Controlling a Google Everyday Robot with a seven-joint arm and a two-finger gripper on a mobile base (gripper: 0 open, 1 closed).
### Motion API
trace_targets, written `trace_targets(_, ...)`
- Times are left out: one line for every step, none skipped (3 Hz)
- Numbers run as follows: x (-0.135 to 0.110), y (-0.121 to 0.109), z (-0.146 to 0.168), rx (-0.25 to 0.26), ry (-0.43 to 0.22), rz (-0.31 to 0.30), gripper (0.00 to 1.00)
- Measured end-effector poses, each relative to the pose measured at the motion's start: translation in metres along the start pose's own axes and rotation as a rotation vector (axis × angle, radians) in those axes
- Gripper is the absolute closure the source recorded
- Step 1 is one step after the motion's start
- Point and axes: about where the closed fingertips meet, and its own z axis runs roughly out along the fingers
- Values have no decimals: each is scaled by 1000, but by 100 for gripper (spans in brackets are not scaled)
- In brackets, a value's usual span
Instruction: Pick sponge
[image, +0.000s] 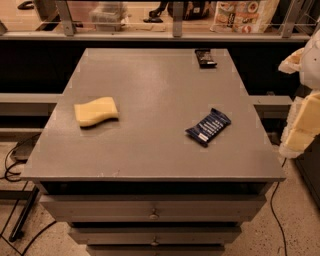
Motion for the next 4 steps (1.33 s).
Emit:
trace_targets(-2, -1, 2, -6, -14, 1, 0)
trace_targets(-11, -4, 8, -27, -62, 3, 0)
trace_targets(-38, -4, 25, -69, -140, -18, 0)
trace_targets(-77, -2, 47, -105, -209, -62, 0)
